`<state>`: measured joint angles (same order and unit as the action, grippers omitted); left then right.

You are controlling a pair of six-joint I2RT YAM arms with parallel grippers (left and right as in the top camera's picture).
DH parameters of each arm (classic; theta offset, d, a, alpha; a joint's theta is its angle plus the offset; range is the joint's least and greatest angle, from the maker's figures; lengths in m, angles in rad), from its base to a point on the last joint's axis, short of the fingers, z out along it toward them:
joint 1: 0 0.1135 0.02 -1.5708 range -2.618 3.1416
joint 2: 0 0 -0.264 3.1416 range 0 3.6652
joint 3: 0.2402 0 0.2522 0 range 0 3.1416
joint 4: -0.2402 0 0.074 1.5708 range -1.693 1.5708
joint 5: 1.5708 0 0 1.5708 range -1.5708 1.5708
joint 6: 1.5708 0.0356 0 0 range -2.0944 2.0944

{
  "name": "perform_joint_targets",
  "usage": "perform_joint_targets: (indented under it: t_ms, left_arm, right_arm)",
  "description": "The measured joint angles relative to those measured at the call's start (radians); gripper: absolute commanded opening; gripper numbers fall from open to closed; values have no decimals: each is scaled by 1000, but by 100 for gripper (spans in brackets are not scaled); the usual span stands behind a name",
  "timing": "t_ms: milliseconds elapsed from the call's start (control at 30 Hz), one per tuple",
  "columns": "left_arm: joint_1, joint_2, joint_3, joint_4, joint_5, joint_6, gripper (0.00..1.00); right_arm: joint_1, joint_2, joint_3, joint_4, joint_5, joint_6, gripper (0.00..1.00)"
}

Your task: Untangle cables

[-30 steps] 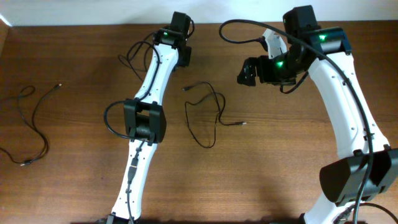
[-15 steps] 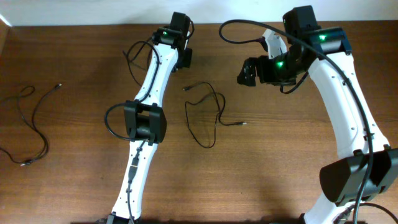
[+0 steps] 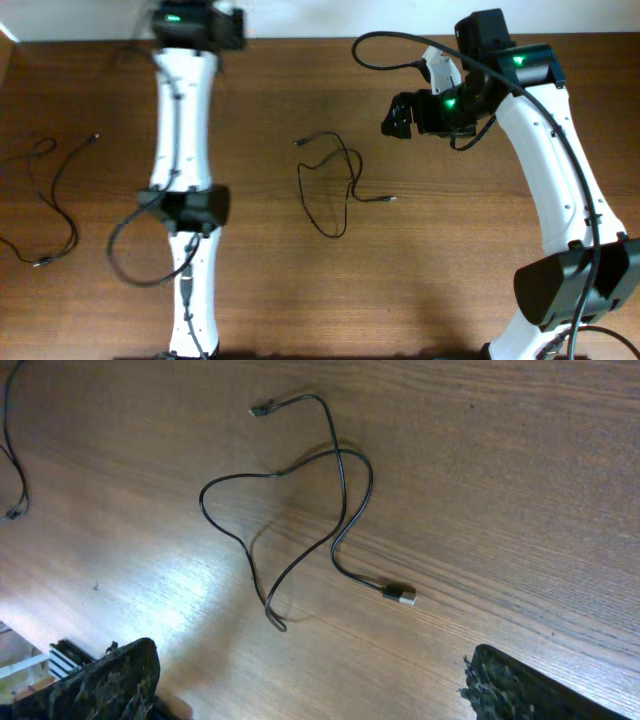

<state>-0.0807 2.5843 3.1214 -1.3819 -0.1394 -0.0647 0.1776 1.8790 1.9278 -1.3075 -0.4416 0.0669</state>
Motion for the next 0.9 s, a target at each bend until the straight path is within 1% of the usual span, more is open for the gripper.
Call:
perform_joint_targets:
  t_ms: [100, 233, 300, 367, 433, 467, 500, 533, 600, 633, 667, 700, 800, 900]
  left_arm:
    - [112, -89, 10, 28, -6, 0, 0]
    - [254, -99, 4, 130, -8, 0, 0]
    - [324, -99, -18, 237, -8, 0, 1]
    - [359, -99, -48, 311, -10, 0, 5]
    - [384, -99, -117, 460, -11, 2, 12]
    - [388, -99, -151, 519, -11, 0, 14]
    - [388, -97, -194, 594, -10, -3, 19]
    - [388, -97, -246, 711, -11, -1, 29]
    - [389, -94, -385, 886, -11, -2, 80]
    - [390, -89, -430, 930, -11, 3, 99]
    - [391, -89, -513, 1003, -11, 0, 100]
    - [391, -87, -574, 1035, -11, 0, 100]
    - [391, -86, -659, 1043, -11, 0, 99]
    - [391, -86, -668, 1033, -11, 0, 99]
  right_arm:
    - [0, 0, 0, 0, 0, 0, 99]
    - [0, 0, 0, -2, 0, 0, 99]
    - [0, 0, 0, -6, 0, -1, 99]
    - [0, 0, 0, -5, 0, 0, 99]
    - [0, 0, 0, -9, 0, 1, 99]
    - [0, 0, 0, -9, 0, 0, 99]
    - [0, 0, 0, -11, 0, 0, 99]
    - [0, 0, 0, -13, 0, 1, 99]
    - [0, 0, 0, -23, 0, 1, 99]
    - [0, 0, 0, -24, 0, 0, 99]
    - [0, 0, 0, -23, 0, 0, 99]
    - [0, 0, 0, -24, 0, 0, 99]
    - [0, 0, 0, -24, 0, 0, 99]
    - [0, 0, 0, -24, 0, 0, 99]
